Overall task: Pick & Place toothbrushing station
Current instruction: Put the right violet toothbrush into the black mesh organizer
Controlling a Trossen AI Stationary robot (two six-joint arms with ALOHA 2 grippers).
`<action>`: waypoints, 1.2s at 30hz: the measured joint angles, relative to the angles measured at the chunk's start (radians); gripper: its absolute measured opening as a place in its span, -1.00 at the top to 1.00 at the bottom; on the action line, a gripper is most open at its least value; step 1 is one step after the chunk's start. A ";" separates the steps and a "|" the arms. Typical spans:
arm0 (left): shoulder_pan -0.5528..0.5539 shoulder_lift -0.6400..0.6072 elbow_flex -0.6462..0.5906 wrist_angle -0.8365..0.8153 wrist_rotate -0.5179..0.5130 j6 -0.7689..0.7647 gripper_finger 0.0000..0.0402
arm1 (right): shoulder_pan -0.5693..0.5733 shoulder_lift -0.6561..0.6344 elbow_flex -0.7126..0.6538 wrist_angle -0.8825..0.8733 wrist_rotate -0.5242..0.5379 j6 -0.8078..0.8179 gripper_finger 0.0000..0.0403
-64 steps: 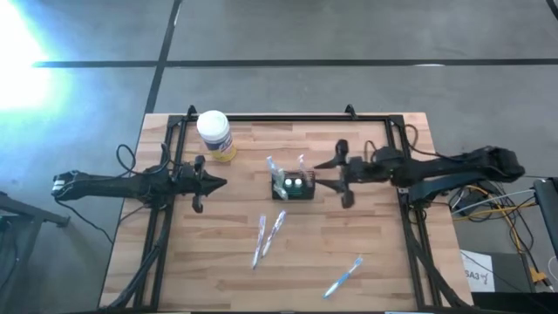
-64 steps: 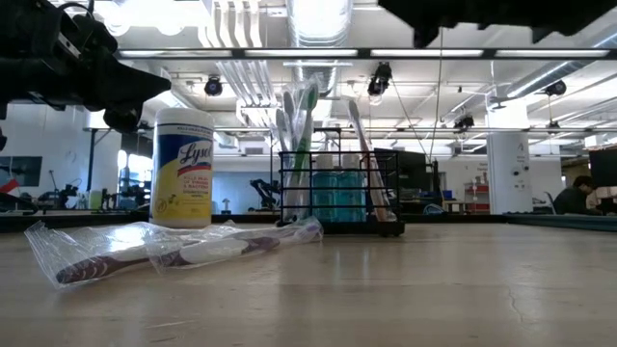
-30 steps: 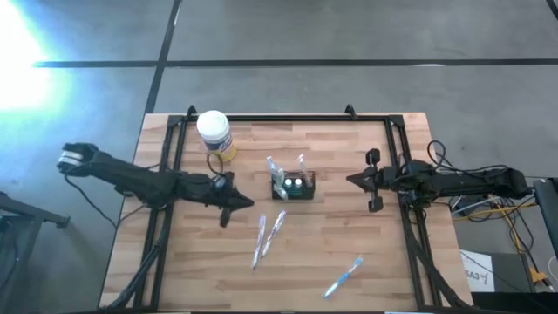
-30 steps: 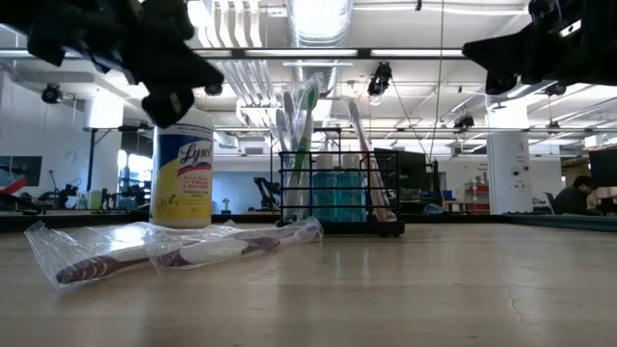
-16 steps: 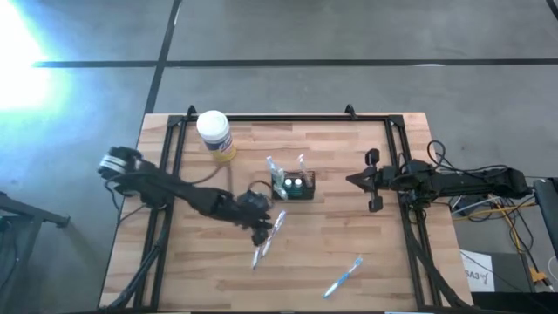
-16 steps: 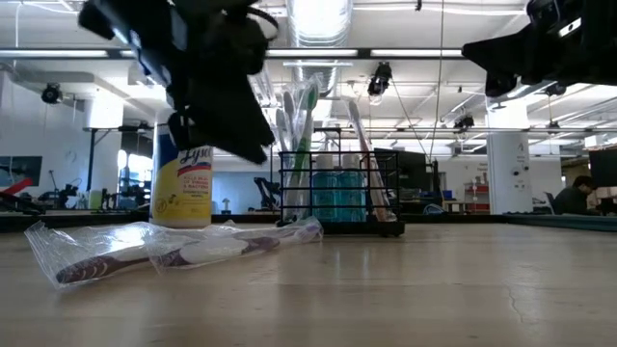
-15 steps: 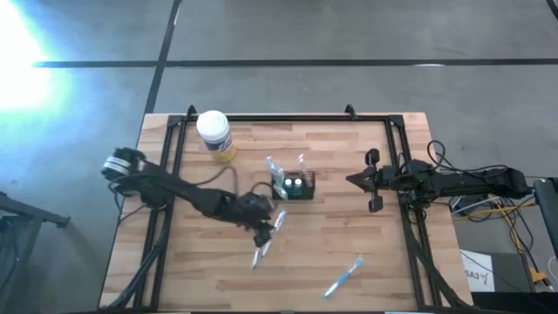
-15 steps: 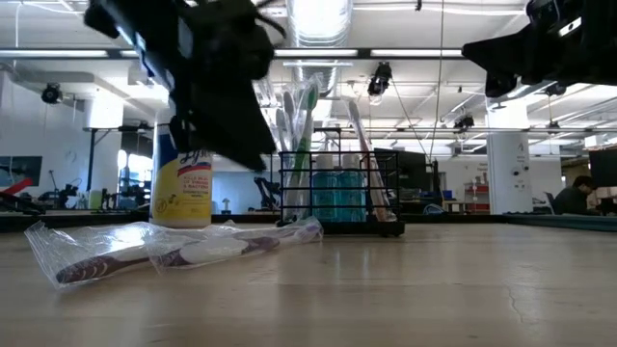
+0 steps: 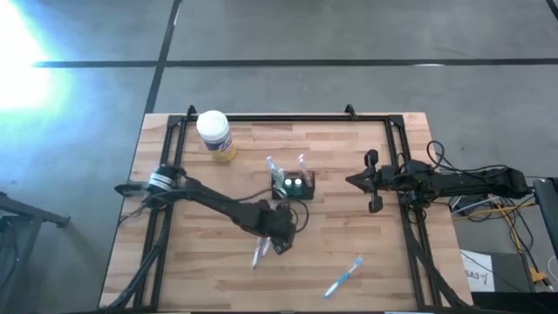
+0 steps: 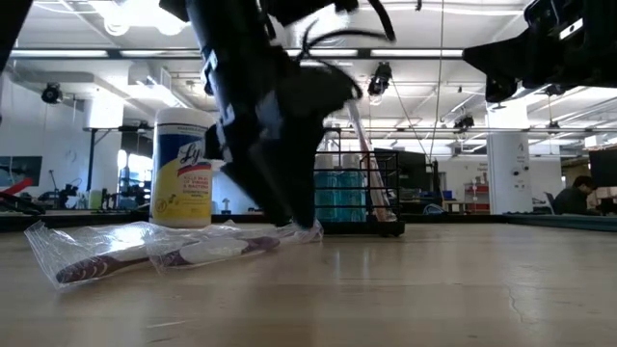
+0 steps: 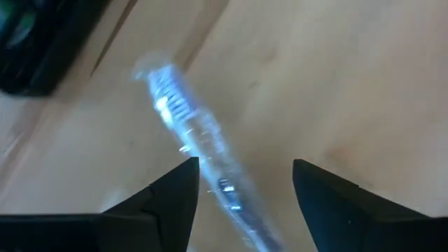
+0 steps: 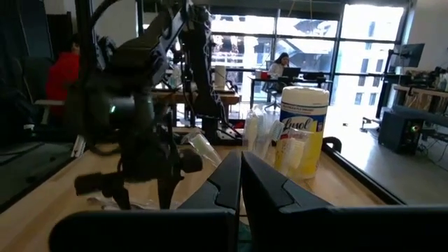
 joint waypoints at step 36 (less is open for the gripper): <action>-0.050 0.004 0.063 -0.054 -0.050 0.145 0.96 | 0.000 0.001 -0.001 -0.001 0.000 0.000 0.96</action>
